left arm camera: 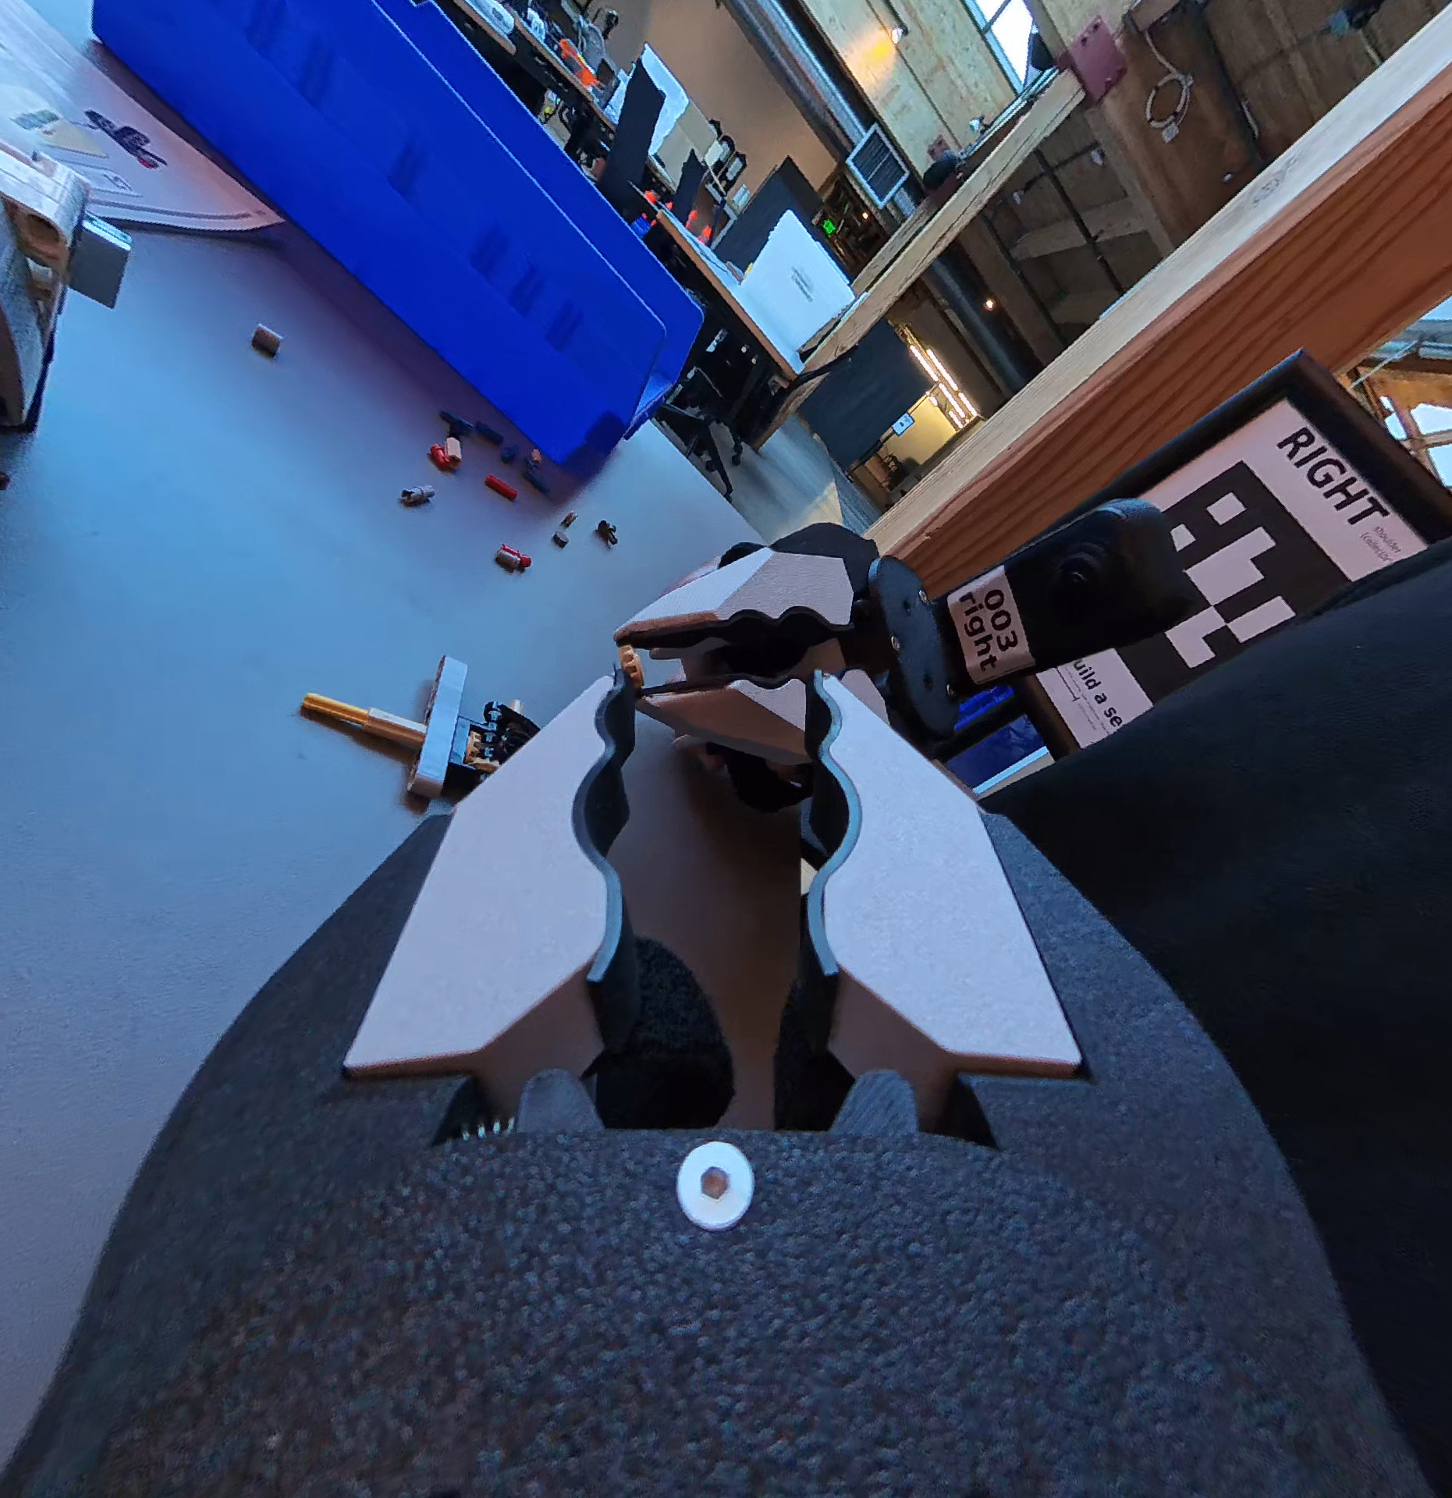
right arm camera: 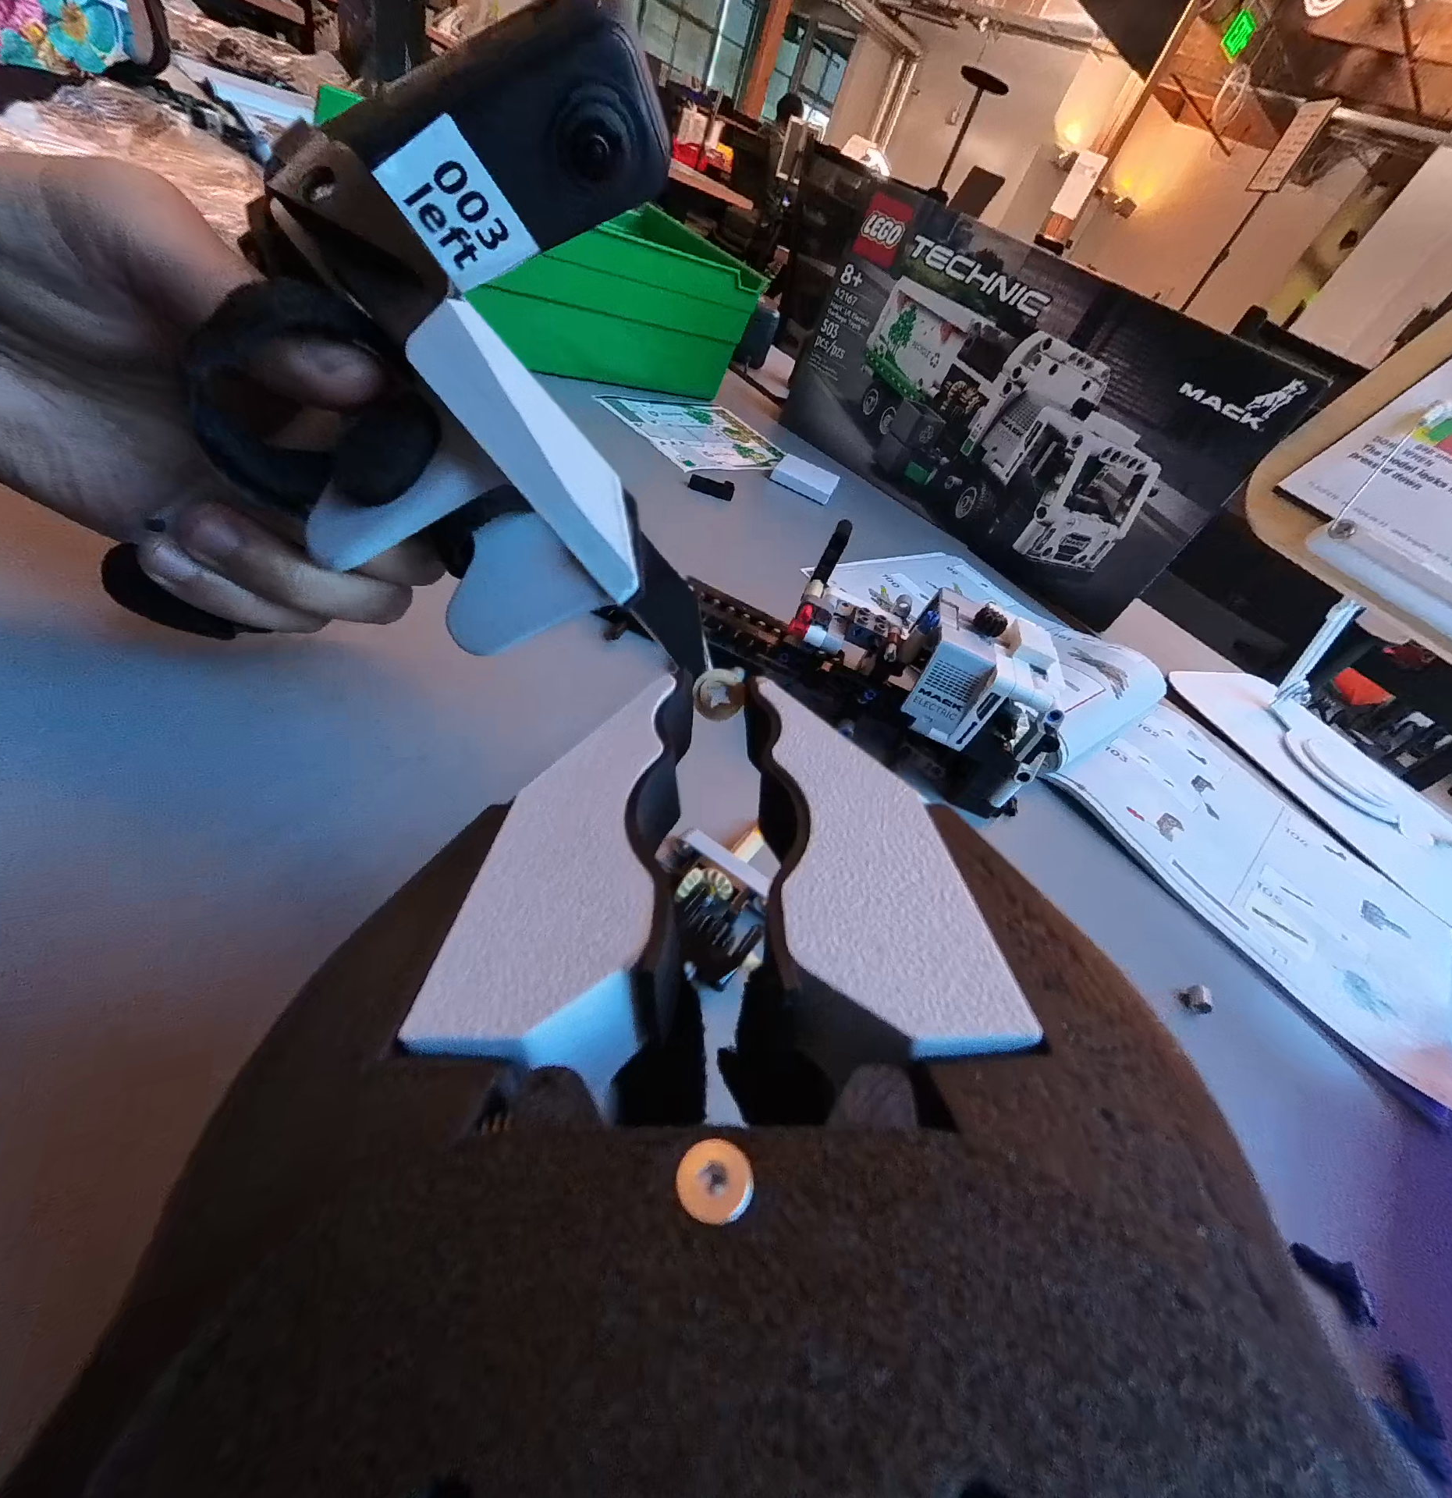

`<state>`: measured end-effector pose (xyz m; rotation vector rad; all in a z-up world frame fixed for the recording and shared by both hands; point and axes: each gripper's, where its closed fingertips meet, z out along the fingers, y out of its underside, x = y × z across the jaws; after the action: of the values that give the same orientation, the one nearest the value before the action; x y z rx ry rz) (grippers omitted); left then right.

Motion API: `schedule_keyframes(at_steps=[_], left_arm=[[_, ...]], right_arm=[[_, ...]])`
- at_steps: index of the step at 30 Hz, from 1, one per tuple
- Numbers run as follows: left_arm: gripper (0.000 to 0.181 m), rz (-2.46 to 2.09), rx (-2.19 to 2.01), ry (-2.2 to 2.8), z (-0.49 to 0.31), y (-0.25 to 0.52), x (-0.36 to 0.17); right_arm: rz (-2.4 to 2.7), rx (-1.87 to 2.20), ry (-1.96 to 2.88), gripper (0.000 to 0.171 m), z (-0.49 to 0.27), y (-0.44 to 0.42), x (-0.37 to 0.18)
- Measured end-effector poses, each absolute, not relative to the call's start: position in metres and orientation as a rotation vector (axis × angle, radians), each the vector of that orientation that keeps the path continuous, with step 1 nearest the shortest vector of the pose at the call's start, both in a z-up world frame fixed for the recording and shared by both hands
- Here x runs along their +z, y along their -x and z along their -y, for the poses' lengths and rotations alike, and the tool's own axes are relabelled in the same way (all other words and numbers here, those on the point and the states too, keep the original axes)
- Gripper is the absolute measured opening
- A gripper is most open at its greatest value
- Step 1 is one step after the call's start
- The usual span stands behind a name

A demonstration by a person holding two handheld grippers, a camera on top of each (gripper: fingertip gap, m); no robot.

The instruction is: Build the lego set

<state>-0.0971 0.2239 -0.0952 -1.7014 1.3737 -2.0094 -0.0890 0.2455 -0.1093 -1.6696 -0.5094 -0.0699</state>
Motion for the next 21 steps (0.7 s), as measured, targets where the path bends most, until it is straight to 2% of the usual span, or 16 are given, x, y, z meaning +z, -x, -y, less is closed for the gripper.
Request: schedule_keyframes(at_steps=[8,13,16,18,21], left_arm=[[0.039,-1.441,-1.917,1.687,-0.221,0.096,-0.102],[0.034,-1.452,-1.904,1.700,-0.226,0.098,-0.105],[0.038,-1.363,-2.000,1.764,-0.234,0.099,-0.102],[0.033,-1.325,-2.103,1.770,-0.233,0.100,-0.096],[0.033,-1.244,-2.414,1.691,-0.226,0.106,-0.072]], right_arm=[[0.517,-0.046,1.721,0.012,-0.244,0.088,-0.114],[0.483,0.133,1.744,0.012,-0.240,0.092,-0.115],[0.487,0.190,1.675,0.012,-0.236,0.094,-0.103],[0.523,0.160,1.631,0.012,-0.234,0.096,-0.096],[0.566,0.228,1.533,0.012,-0.228,0.106,-0.081]])
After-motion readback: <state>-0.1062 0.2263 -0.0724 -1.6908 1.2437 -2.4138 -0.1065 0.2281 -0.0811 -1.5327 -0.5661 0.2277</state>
